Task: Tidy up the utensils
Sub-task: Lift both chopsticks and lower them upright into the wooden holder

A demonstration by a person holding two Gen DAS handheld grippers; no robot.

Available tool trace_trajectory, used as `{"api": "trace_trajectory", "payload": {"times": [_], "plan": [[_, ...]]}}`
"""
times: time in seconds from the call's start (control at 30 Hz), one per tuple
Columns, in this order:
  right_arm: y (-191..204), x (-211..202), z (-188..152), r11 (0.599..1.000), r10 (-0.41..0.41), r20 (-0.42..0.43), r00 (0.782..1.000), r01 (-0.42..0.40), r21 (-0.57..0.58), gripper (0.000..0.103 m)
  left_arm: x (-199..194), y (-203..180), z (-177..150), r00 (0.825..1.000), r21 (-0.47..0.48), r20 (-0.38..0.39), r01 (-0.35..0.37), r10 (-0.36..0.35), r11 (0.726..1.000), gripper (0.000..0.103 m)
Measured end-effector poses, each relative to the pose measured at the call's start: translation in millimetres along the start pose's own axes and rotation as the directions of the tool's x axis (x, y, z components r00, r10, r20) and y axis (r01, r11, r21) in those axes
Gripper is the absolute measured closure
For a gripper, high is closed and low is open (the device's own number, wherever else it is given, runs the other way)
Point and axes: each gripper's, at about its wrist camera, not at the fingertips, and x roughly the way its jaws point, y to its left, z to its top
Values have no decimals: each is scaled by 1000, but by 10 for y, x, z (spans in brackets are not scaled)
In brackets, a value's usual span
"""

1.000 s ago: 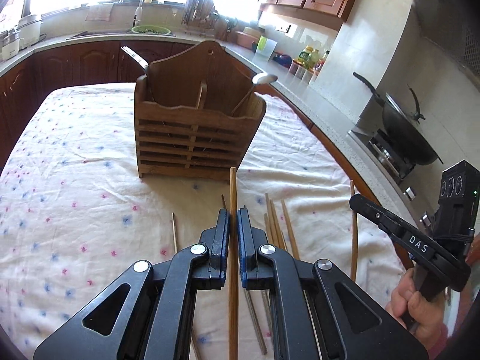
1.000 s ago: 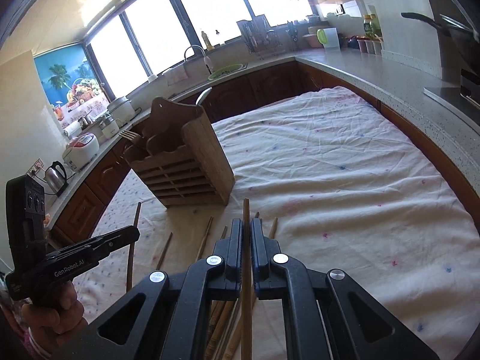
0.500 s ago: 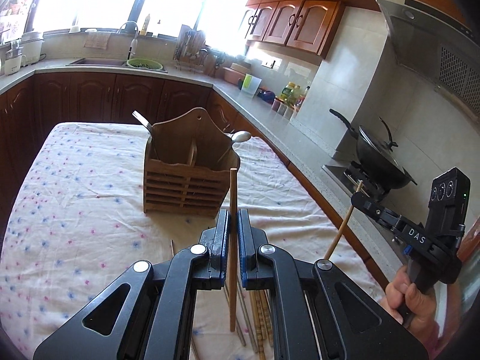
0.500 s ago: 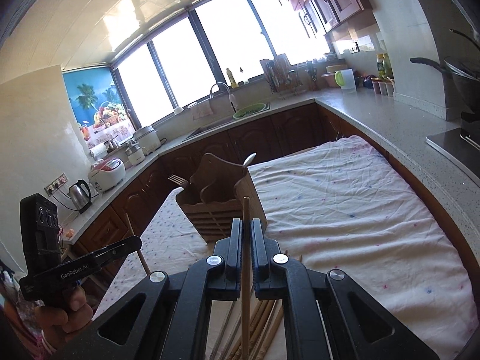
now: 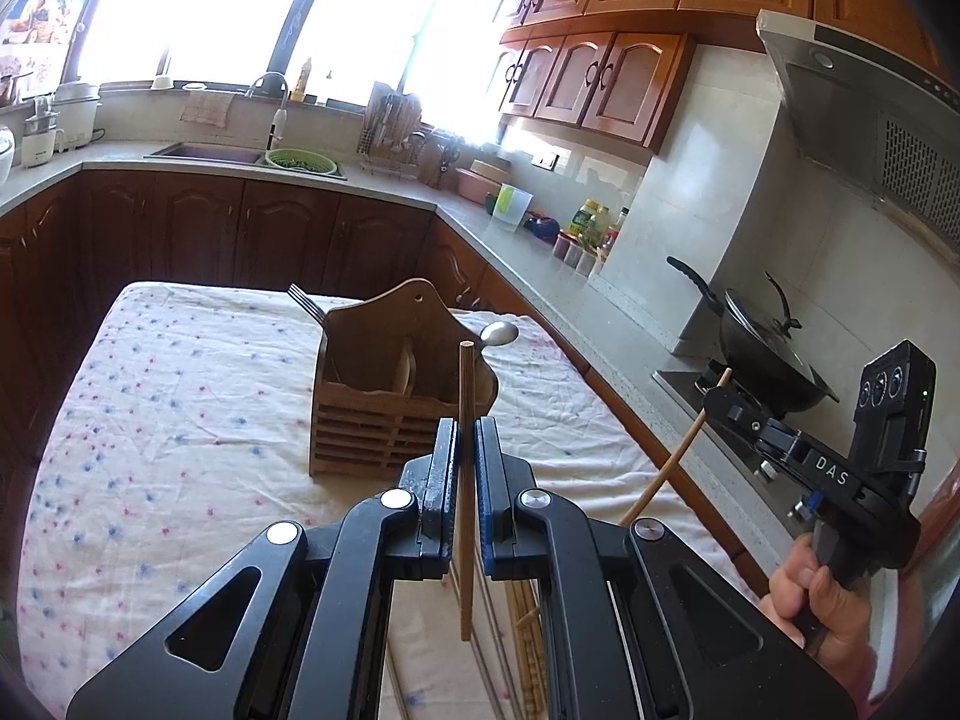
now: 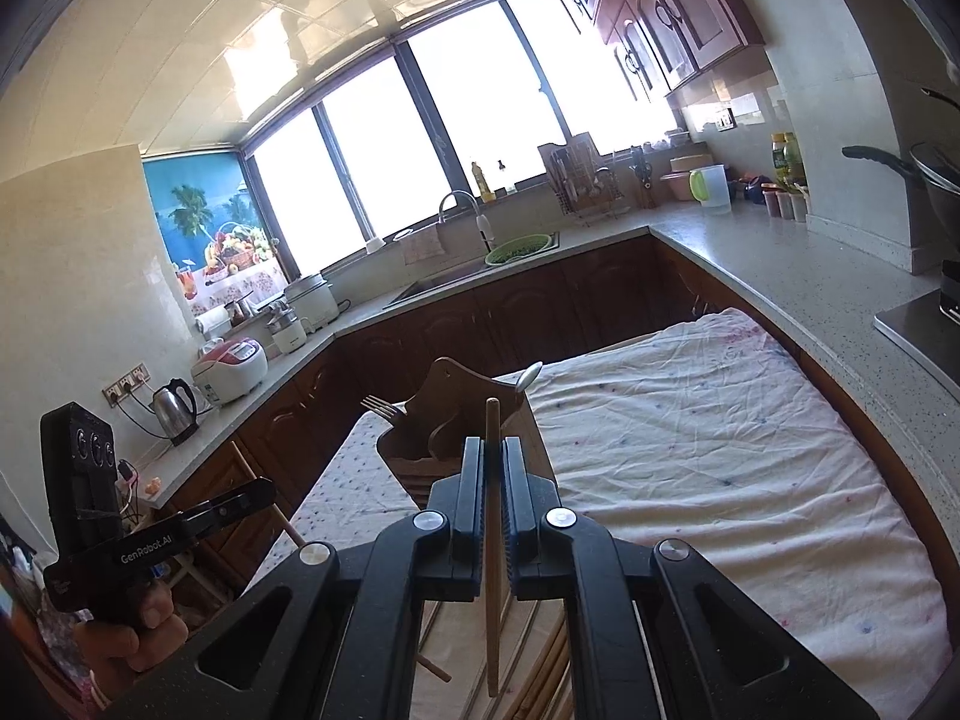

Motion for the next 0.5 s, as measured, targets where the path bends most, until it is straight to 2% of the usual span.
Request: {"api": "trace_trajectory", "payload": {"times": [0.5], "plan": [[123,214,386,1000,19,79,997,-18,-17,98,-69,184,409,993,-10,104,-47,48,999,98]]}}
